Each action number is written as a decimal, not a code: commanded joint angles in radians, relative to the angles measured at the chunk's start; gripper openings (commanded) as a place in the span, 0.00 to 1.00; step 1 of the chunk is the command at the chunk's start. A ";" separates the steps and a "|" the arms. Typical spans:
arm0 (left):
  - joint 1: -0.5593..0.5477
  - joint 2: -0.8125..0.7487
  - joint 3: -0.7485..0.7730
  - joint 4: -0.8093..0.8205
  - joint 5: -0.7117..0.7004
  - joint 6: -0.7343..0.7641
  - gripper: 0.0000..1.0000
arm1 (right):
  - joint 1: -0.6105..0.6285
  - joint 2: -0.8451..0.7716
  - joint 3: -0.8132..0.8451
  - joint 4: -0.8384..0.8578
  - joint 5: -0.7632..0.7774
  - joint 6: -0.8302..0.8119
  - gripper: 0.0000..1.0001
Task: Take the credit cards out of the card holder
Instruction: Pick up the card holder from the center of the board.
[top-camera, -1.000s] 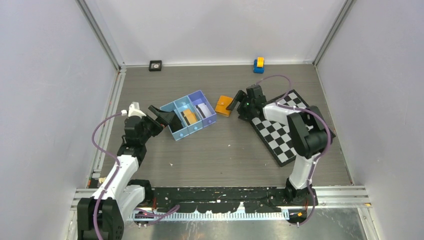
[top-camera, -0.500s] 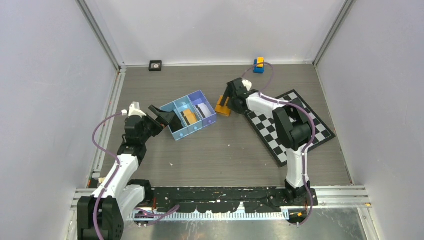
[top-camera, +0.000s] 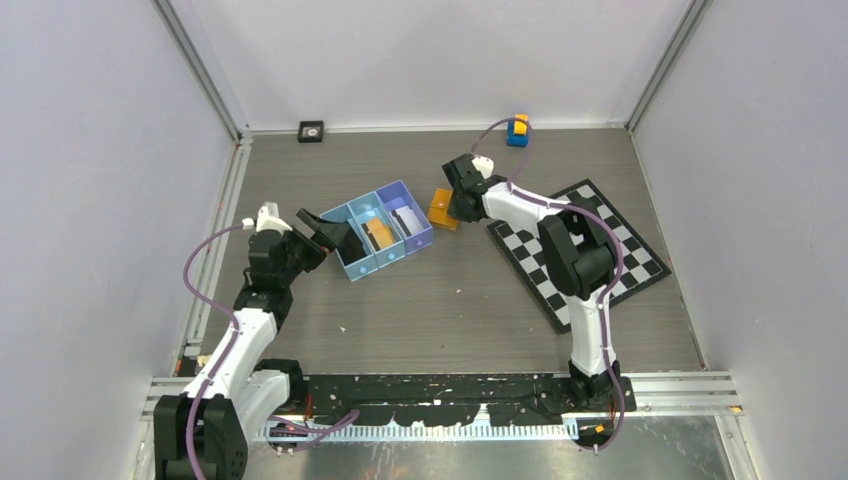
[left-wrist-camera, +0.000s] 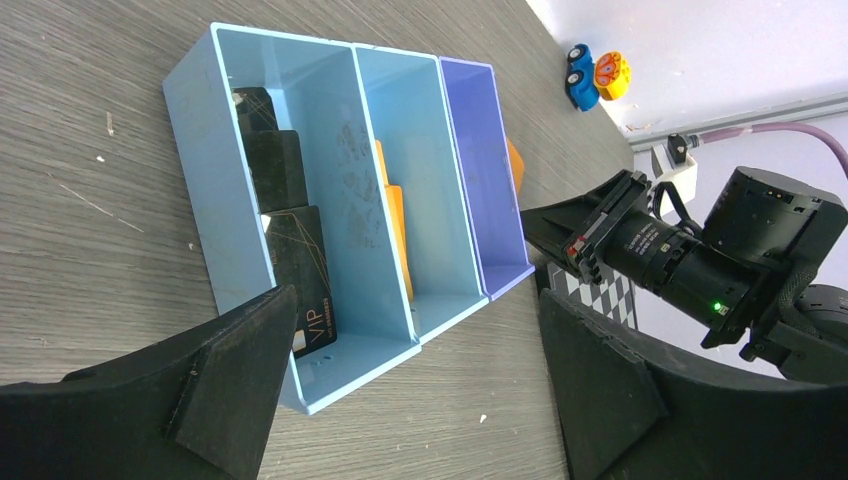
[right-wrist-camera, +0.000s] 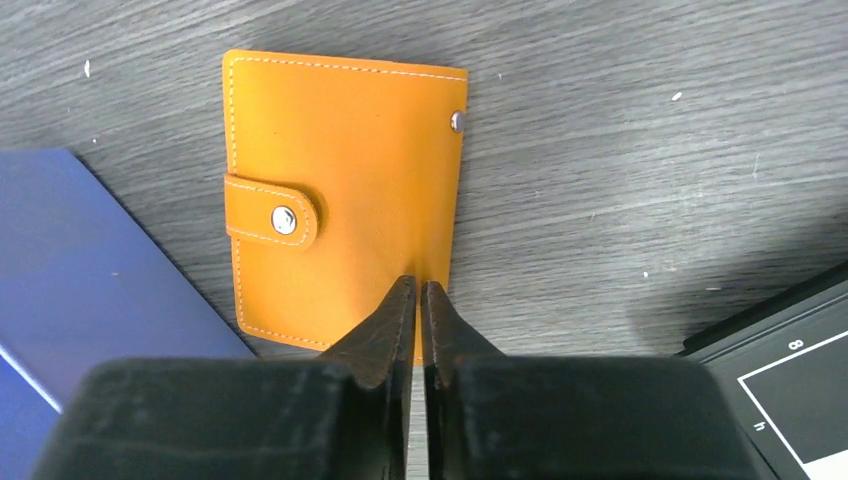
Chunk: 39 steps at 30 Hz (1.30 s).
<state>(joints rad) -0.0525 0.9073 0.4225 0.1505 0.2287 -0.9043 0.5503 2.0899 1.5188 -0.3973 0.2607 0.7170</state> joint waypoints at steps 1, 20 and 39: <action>-0.005 0.001 0.044 0.011 0.022 0.018 0.92 | 0.002 -0.036 -0.033 -0.029 0.031 -0.024 0.04; -0.083 0.047 0.097 -0.033 -0.011 0.090 0.89 | -0.004 -0.058 -0.021 -0.004 -0.042 -0.078 0.82; -0.086 0.043 0.106 -0.056 -0.023 0.099 0.89 | 0.060 0.126 0.188 -0.152 0.018 -0.149 0.91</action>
<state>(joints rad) -0.1318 0.9668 0.4850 0.1028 0.2237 -0.8284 0.5823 2.1658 1.6318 -0.4511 0.2012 0.5945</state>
